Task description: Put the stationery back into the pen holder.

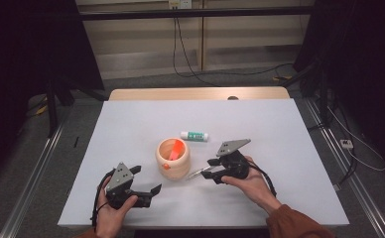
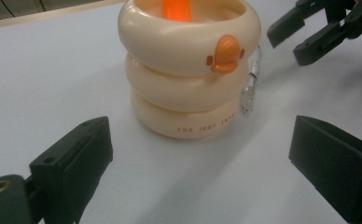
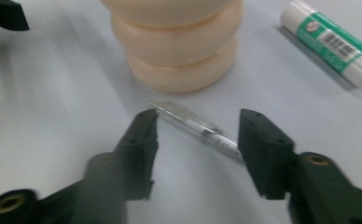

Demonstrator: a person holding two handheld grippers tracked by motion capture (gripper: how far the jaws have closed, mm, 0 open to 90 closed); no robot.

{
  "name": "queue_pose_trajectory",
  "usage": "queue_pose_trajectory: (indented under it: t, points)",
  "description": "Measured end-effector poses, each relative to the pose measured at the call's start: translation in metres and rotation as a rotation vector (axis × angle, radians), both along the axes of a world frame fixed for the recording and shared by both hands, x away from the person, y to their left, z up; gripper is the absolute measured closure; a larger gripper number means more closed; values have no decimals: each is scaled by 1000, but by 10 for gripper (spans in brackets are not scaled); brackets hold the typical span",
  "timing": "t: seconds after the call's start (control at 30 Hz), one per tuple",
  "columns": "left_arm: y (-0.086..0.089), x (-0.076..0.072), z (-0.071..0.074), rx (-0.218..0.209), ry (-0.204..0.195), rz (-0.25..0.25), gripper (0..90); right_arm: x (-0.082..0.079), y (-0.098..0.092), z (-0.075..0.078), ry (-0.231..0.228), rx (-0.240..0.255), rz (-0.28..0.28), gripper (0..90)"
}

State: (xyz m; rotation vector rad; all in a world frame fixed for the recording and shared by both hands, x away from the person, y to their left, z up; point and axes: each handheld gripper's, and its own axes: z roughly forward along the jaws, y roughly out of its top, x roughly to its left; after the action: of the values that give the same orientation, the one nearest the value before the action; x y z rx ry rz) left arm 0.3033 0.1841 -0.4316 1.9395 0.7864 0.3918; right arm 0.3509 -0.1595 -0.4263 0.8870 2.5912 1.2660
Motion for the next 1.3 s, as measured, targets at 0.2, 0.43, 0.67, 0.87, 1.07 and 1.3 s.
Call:
queue_pose_trajectory:
  t: [0.2,0.43,0.67,0.87,1.07,1.3]
  points:
    - [0,0,0,0,2,1,59,10,-19,4,87,14,-14,229]
    - [-1,0,-1,-7,10,1,59,21,-35,2,33,-8,-89,104]
    - [-1,1,-1,3,7,-4,59,32,-37,-1,79,-41,-83,138]
    - [0,1,-1,4,12,-3,59,39,-27,3,35,-109,48,121]
    - [0,1,-1,1,12,-5,59,45,-14,-2,13,-221,170,194]
    - [0,1,-2,5,11,-8,59,46,2,-6,0,-237,257,284]
